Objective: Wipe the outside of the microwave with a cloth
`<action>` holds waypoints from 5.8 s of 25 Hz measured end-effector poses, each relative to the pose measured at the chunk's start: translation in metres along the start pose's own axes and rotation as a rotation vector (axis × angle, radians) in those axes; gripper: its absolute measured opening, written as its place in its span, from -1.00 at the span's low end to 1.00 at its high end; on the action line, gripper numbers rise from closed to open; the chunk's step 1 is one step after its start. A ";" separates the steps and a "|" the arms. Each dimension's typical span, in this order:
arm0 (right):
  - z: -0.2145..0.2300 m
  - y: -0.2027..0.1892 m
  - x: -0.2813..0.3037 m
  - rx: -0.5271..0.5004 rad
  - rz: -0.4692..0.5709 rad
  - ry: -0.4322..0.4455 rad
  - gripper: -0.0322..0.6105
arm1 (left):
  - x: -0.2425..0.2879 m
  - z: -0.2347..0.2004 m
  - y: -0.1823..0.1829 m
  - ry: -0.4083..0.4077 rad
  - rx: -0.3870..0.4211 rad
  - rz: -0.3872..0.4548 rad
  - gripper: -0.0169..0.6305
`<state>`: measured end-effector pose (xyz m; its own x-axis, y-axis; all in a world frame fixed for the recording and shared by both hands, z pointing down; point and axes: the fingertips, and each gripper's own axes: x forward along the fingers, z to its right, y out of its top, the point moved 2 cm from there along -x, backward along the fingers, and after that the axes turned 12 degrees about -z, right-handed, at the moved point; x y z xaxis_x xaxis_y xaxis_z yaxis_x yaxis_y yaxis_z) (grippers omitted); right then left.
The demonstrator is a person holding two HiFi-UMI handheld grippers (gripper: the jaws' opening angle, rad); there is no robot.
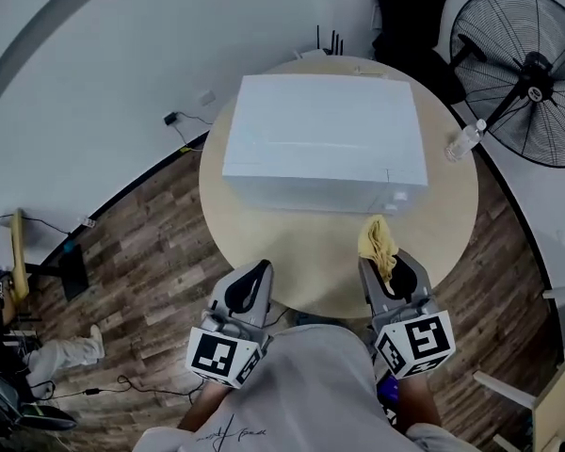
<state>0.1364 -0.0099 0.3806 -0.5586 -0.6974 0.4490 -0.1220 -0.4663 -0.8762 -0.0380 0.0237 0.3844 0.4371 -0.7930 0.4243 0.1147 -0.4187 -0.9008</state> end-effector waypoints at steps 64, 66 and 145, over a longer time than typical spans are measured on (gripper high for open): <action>0.325 0.148 0.267 0.162 -0.621 -0.545 -0.51 | 0.104 -0.109 0.071 -0.176 -0.008 0.010 -0.97; 0.321 0.145 0.270 0.168 -0.619 -0.543 -0.52 | 0.102 -0.108 0.070 -0.173 -0.010 0.014 -0.97; -0.014 0.188 0.476 0.090 -0.562 0.078 -0.51 | 0.088 -0.128 0.047 -0.116 -0.051 -0.038 -0.97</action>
<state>-0.1640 -0.4211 0.4272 -0.4872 -0.2886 0.8242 -0.3496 -0.8005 -0.4869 -0.1080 -0.1224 0.3916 0.5338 -0.7211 0.4416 0.0884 -0.4718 -0.8772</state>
